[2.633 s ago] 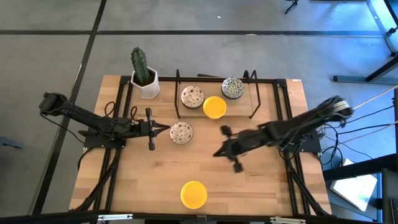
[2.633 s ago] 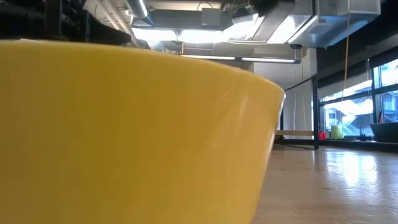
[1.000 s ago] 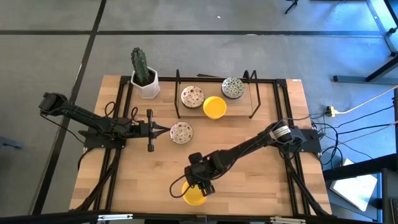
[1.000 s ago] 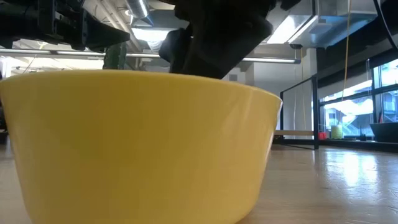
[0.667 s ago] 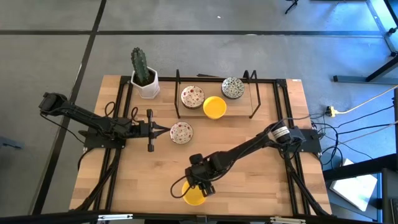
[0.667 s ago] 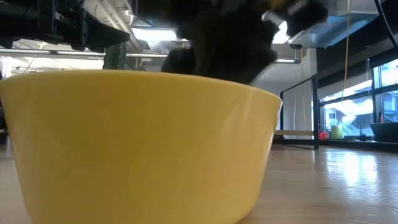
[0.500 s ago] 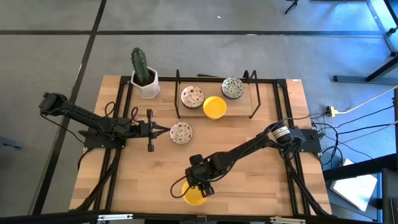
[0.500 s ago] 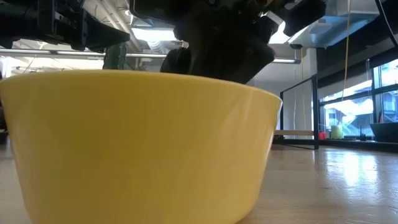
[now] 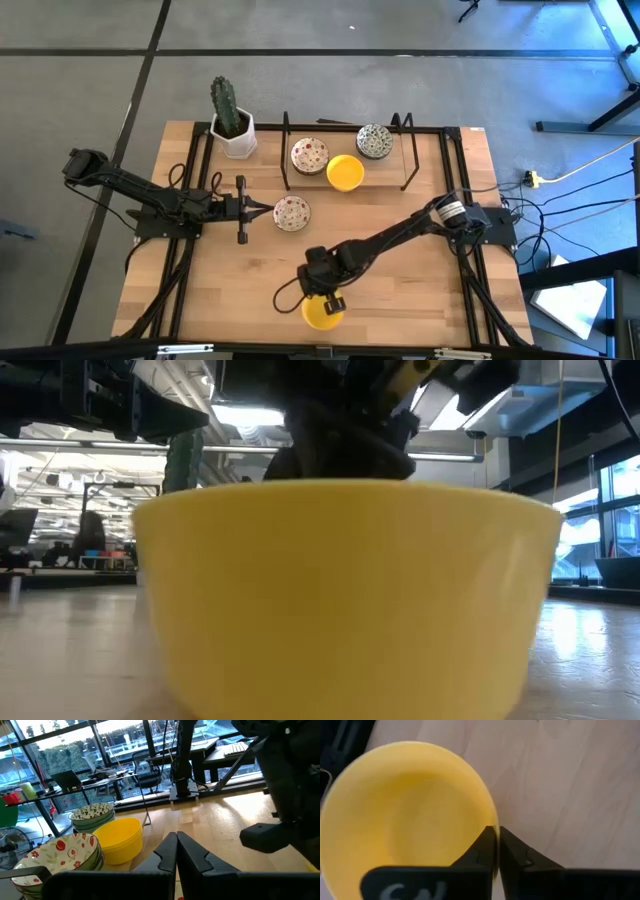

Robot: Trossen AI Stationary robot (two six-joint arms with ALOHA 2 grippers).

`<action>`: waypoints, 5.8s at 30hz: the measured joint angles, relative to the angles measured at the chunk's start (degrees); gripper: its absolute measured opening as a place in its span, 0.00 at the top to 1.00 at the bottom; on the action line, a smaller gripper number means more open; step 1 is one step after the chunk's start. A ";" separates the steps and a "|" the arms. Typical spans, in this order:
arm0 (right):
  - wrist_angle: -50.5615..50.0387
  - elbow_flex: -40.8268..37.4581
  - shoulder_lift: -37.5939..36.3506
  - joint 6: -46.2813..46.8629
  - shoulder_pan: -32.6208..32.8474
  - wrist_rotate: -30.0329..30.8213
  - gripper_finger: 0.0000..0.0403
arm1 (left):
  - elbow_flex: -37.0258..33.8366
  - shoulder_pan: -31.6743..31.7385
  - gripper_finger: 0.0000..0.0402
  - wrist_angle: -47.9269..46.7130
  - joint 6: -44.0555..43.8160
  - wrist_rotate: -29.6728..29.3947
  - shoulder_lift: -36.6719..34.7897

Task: Pick & Place Mini bowls
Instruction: Stack the yellow bowl on the yellow bowls on the shelf, then stack the green patterned bowl on the green patterned bowls on the shelf

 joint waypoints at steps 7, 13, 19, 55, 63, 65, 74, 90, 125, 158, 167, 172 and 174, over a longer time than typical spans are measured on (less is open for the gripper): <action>-4.43 -0.17 -4.40 -3.30 -3.90 -3.02 0.98 | 0.00 0.00 0.99 -0.02 0.00 0.00 0.00; -11.96 -0.17 -16.95 -4.49 -8.77 3.78 0.99 | 0.00 0.00 0.99 -0.05 0.02 0.00 0.00; -17.13 -0.04 -31.30 -5.78 -19.19 12.39 0.99 | 0.00 0.00 0.99 -0.03 0.04 -0.02 0.00; -23.13 -2.80 -20.99 -4.73 -46.54 7.72 0.99 | 0.00 -0.02 0.99 -0.03 0.28 -0.46 0.00; -17.62 -8.83 -20.97 -4.47 -46.76 7.71 0.98 | 0.00 -0.02 0.99 -0.01 0.13 -0.46 0.00; -17.46 -9.01 -20.99 -4.65 -46.76 7.70 0.98 | 0.00 -0.02 0.99 -0.01 0.13 -0.46 0.00; -18.20 -9.05 -20.99 -4.38 -46.75 8.26 0.90 | 0.00 0.00 0.99 -0.01 -1.01 -0.42 0.00; -26.62 -2.68 -21.50 -4.79 -46.43 10.86 0.61 | 0.00 -0.01 0.99 0.02 0.50 -0.44 -0.02; 33.82 -66.07 -92.27 -8.39 -4.90 9.12 0.99 | 5.21 0.01 0.99 -1.83 -4.61 -18.20 0.00; 49.57 -82.73 -91.94 -5.63 -4.90 7.15 0.98 | 70.01 5.00 0.78 -100.18 -17.43 14.46 52.73; 47.78 -82.73 -91.94 -5.05 -4.90 6.80 0.98 | 70.03 1.10 0.55 -96.67 -16.39 11.93 55.15; 48.00 -82.73 -91.94 -3.78 -4.90 4.17 0.99 | 70.05 0.29 0.49 -95.24 -16.24 11.37 55.15; 47.12 -82.73 -91.91 -2.75 -4.90 1.98 0.98 | 69.24 0.20 0.48 -94.07 -14.63 12.08 55.08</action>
